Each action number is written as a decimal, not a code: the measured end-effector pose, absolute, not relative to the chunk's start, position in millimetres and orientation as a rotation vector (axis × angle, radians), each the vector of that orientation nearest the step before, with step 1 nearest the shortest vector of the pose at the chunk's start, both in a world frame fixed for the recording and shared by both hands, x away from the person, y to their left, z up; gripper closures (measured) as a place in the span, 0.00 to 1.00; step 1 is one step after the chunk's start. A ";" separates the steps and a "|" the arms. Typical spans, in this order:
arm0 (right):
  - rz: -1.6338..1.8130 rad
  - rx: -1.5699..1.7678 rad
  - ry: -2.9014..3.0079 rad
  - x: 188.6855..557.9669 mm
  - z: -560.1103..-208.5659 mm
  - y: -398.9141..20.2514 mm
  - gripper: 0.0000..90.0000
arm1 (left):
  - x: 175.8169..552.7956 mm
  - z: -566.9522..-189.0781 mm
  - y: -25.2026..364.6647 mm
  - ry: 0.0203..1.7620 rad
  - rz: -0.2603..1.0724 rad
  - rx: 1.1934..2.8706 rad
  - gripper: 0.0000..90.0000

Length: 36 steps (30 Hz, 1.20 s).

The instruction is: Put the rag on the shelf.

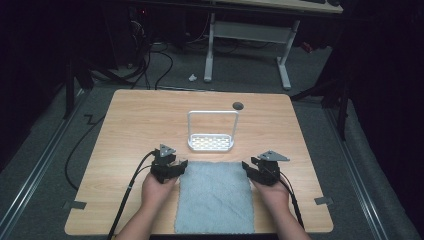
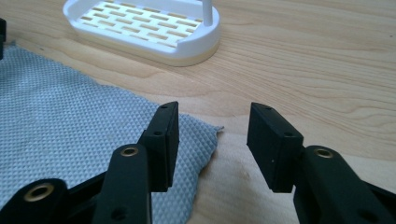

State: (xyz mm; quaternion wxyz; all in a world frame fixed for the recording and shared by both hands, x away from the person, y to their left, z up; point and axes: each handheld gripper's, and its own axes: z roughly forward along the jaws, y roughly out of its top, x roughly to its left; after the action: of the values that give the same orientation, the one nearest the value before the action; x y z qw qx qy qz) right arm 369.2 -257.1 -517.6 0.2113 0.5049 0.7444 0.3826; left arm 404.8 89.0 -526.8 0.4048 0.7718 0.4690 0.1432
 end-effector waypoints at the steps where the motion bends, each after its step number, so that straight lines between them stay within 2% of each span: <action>1: 1.053 1.407 2.073 372.5 -518.3 -256.1 0.61 | 404.9 -526.5 89.3 1.183 0.367 1.945 0.48; 4: 1.050 1.425 2.068 376.0 -518.3 -257.0 0.62 | 404.7 -526.6 88.6 1.186 0.401 1.947 0.51; 14: 1.108 1.422 2.023 378.9 -516.1 -261.3 0.61 | 405.2 -530.2 83.4 1.232 0.348 1.957 0.64; 23: 1.005 1.383 2.092 379.4 -528.9 -253.3 0.67 | 399.2 -531.8 74.5 1.237 0.408 1.961 0.86; 26: 0.988 1.377 2.105 379.2 -529.1 -253.2 0.70 | 398.8 -532.5 76.4 1.245 0.390 1.948 0.93; 32: 0.941 1.373 2.128 381.2 -530.1 -248.9 0.72 | 397.2 -533.1 75.9 1.235 0.393 1.951 0.97; 36: 0.937 1.364 2.130 381.1 -530.1 -247.1 0.81 | 396.6 -533.4 76.3 1.227 0.387 1.951 0.98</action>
State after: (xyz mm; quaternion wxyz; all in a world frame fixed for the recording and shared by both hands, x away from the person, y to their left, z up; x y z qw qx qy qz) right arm 381.1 -247.1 -530.1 0.2204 0.4931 0.7703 0.3389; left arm 396.6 76.3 -533.4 0.3915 0.7680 0.4833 0.1524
